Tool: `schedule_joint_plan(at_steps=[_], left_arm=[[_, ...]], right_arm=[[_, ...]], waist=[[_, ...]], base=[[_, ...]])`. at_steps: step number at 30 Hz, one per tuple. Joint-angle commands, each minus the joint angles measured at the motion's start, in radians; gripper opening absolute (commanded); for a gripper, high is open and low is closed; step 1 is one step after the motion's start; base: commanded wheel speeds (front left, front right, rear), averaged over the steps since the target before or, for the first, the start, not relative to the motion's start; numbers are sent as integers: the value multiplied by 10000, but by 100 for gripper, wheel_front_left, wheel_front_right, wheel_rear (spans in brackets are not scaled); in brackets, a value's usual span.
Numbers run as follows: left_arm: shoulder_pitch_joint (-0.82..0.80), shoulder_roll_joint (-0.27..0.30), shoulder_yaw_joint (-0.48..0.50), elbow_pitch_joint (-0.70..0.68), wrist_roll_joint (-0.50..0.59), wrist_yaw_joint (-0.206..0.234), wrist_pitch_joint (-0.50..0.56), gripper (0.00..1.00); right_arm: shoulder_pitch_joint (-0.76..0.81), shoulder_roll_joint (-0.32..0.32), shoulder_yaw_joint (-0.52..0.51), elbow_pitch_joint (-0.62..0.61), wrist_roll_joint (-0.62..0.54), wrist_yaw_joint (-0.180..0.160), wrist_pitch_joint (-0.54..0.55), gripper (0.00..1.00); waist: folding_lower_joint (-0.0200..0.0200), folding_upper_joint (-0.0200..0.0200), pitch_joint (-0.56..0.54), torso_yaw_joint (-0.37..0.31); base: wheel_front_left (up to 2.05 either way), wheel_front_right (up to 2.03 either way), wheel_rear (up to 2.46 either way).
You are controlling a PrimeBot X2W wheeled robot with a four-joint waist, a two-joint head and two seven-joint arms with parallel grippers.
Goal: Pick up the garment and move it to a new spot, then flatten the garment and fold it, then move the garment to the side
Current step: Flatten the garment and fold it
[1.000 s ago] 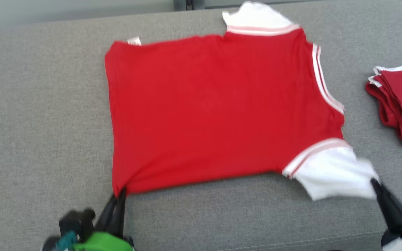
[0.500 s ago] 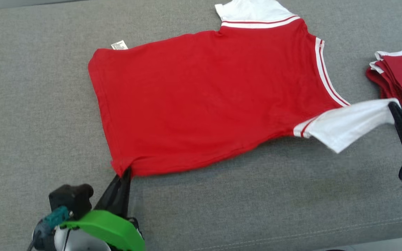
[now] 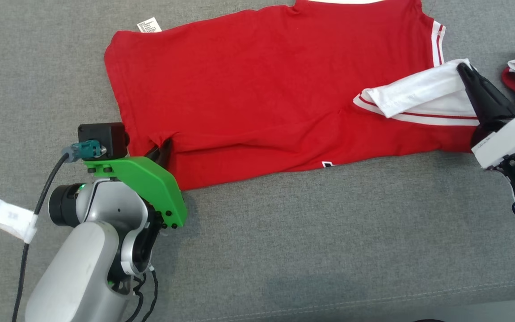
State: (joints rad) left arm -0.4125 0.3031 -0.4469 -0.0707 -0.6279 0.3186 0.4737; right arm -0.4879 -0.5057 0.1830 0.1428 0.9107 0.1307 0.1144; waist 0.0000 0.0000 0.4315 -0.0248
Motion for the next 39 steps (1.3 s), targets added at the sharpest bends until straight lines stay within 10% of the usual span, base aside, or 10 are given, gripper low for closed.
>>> schedule_joint_plan(at_steps=[1,4,5,6,7,17,26,39], left_arm=[[-261,-21,-43,451,13,-27,75,0],[-477,-125,-70,984,80,41,-17,2],[-528,-127,-50,1114,153,76,-102,28],[-559,-173,-5,1238,180,111,-221,50],[-550,-196,-13,1325,198,93,-302,97],[172,11,136,1038,578,330,-1419,100],[1510,483,-309,-477,632,501,-1010,100],[872,507,-550,829,425,152,-396,100]], right_arm=[[-346,-4,318,405,-160,-2,16,0],[-885,-103,825,1041,-414,-2,-79,0],[-1019,-157,1004,1209,-505,-2,-163,13],[-1147,-219,1149,1341,-601,-2,-290,50],[-1226,-248,1271,1456,-612,-2,-400,100],[-701,-1219,1790,972,-420,-2,-1065,100],[839,-2523,1639,267,-1058,-2,1300,100],[370,-1660,1595,983,-1541,-3,2947,100]], waist=[[0,0,91,55],[0,0,205,84],[0,0,226,96],[0,0,244,113],[0,0,251,132],[0,0,-267,40],[0,0,-452,-73],[0,0,-137,205]], base=[[0,0,0],[0,0,0],[0,0,0],[0,0,0],[0,0,0],[0,0,0],[0,0,0],[0,0,0]])
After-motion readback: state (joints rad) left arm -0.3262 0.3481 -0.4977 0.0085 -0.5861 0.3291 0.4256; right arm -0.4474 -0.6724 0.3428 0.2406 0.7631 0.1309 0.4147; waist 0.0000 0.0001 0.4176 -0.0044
